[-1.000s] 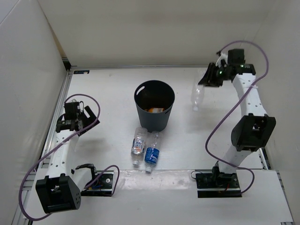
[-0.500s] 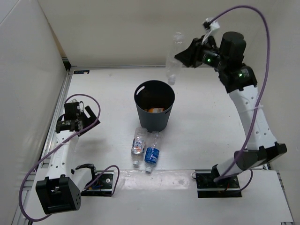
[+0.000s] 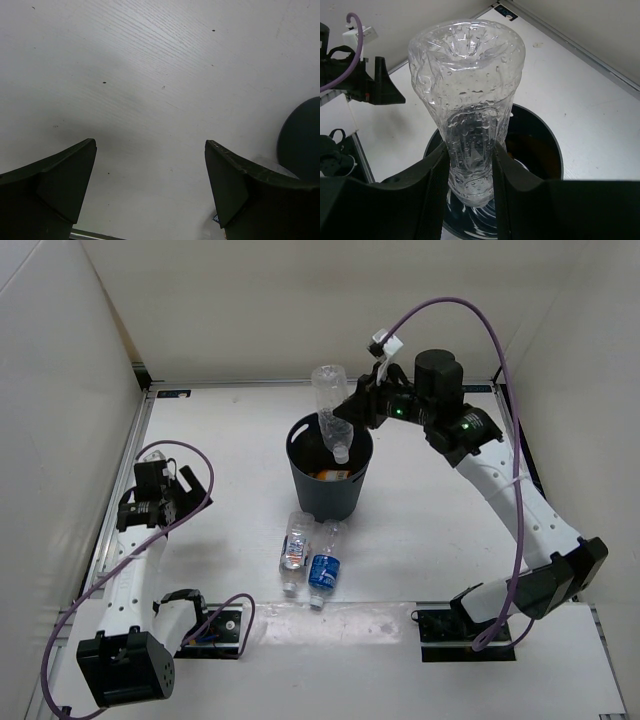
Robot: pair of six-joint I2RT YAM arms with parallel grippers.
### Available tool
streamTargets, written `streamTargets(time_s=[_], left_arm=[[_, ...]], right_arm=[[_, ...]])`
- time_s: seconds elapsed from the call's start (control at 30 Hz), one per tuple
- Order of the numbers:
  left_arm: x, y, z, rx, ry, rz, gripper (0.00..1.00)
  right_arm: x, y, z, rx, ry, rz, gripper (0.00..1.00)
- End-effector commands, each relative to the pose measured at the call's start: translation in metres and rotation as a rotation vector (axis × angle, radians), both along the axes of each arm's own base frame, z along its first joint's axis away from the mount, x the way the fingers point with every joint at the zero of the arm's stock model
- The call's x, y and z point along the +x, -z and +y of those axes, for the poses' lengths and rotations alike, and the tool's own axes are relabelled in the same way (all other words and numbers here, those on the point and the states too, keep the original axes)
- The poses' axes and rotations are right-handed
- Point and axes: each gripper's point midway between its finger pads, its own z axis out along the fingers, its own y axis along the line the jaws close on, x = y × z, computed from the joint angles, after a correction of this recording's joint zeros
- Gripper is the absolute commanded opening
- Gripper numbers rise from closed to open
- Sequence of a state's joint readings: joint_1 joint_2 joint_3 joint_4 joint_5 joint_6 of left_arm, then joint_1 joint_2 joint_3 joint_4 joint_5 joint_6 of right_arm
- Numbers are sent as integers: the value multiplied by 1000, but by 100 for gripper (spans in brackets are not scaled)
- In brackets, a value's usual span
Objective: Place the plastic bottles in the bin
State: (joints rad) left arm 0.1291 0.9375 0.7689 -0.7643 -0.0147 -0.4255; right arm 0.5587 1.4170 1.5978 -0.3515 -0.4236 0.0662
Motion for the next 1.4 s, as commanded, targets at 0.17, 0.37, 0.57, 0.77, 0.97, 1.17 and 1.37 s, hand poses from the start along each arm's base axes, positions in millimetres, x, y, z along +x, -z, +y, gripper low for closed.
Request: streamTargets(time_s=[0.17, 0.37, 0.57, 0.77, 0.97, 1.17, 1.37], left_arm=[[-1, -5, -1, 1, 15, -20, 100], [-2, -4, -2, 3, 17, -23, 100], [-3, -4, -1, 3, 15, -28, 100], [-4, -2, -2, 2, 15, -25, 100], [-4, -4, -4, -8, 27, -32, 100], [-4, -5, -5, -11, 28, -33, 100], [-3, -4, -6, -15, 28, -27, 100]], right_arm=[[5, -4, -2, -8, 28, -34, 20], [25, -39, -21, 54, 111, -63, 78], [49, -74, -53, 116, 217, -101, 85], [51, -60, -71, 97, 279, -73, 86], [52, -35, -88, 55, 370, -24, 86], [52, -12, -98, 28, 416, 44, 88], [51, 3, -105, -1, 449, 66, 89]])
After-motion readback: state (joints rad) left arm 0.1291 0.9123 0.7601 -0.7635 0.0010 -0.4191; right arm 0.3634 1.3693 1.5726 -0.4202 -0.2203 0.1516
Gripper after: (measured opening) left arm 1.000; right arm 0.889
